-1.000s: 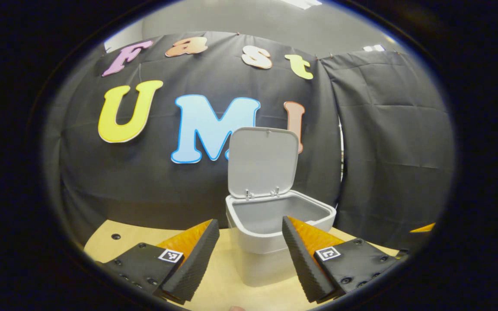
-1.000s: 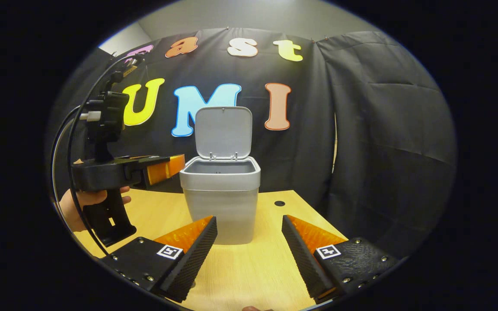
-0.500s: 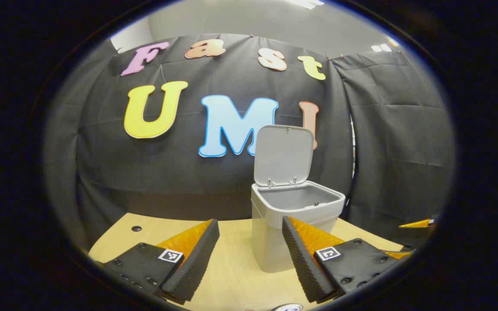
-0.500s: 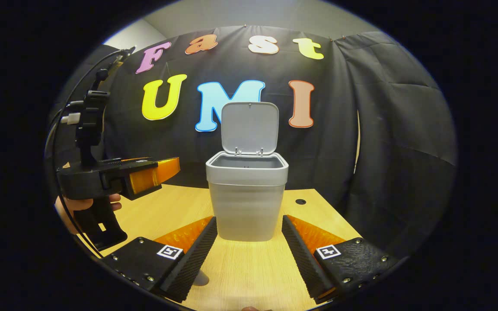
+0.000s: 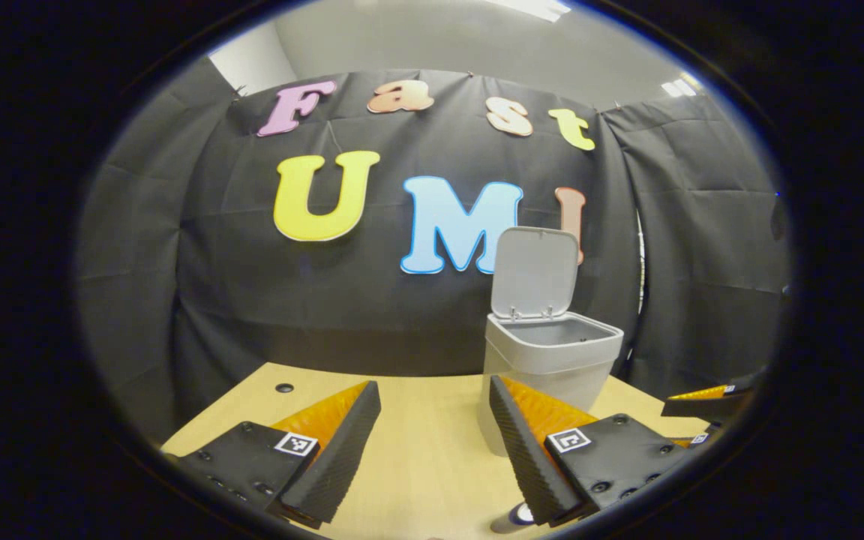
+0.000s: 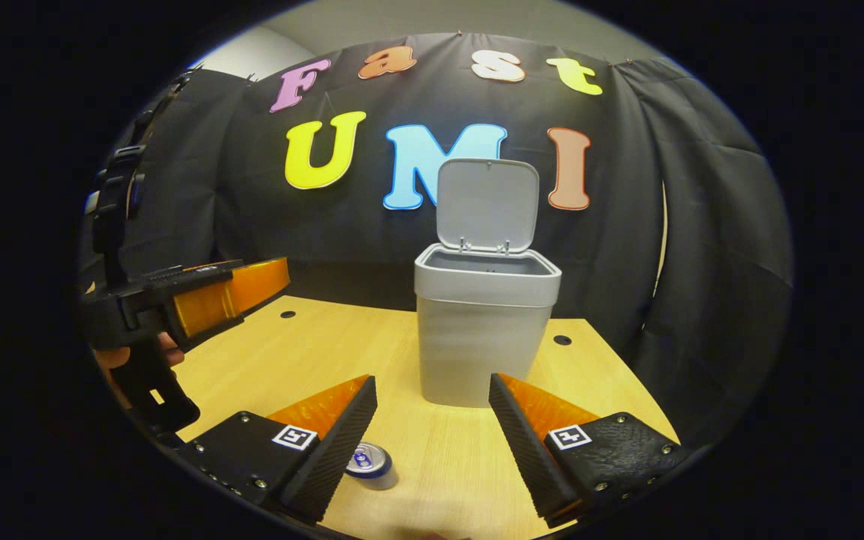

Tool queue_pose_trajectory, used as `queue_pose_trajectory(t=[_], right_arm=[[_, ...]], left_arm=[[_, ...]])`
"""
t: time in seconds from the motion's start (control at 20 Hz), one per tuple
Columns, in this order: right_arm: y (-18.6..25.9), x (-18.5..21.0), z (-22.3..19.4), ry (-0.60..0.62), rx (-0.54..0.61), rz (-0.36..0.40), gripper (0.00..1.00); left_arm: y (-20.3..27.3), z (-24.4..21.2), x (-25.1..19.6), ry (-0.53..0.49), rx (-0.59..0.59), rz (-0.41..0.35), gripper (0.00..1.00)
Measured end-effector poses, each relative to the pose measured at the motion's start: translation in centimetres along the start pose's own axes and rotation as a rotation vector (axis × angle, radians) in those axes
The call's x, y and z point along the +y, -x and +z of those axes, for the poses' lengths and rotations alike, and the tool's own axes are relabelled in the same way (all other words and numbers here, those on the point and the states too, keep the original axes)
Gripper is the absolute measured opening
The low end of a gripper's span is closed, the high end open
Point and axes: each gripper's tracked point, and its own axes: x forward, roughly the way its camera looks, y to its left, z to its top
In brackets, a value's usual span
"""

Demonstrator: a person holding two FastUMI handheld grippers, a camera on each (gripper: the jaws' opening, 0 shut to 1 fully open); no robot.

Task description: Press the lid of the desktop garbage bin to open it, pick up the crumpled paper on the desktop and throw it into the bin, then pick up the pop can on the desktop and drop it into the bin, and finally close the garbage bin lid.

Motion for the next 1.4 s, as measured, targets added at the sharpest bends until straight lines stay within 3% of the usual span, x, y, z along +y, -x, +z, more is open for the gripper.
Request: queue_pose_trajectory(t=[0.6,1.05,1.4], right_arm=[[-1.9,6.6,-6.8,0.006,0.249,0.084,0.97],[-3.6,6.0,-13.0,0.028,0.502,0.145,0.97],[-4.1,5.5,-14.7,0.078,0.553,0.167,0.94]], left_arm=[[3.8,-0.2,4.7,-0.058,-0.028,0.019,0.96],[3.6,-1.1,4.7,-0.043,0.001,0.099,0.95],[3.6,-2.3,4.6,-0.032,0.042,0.143,0.96]])
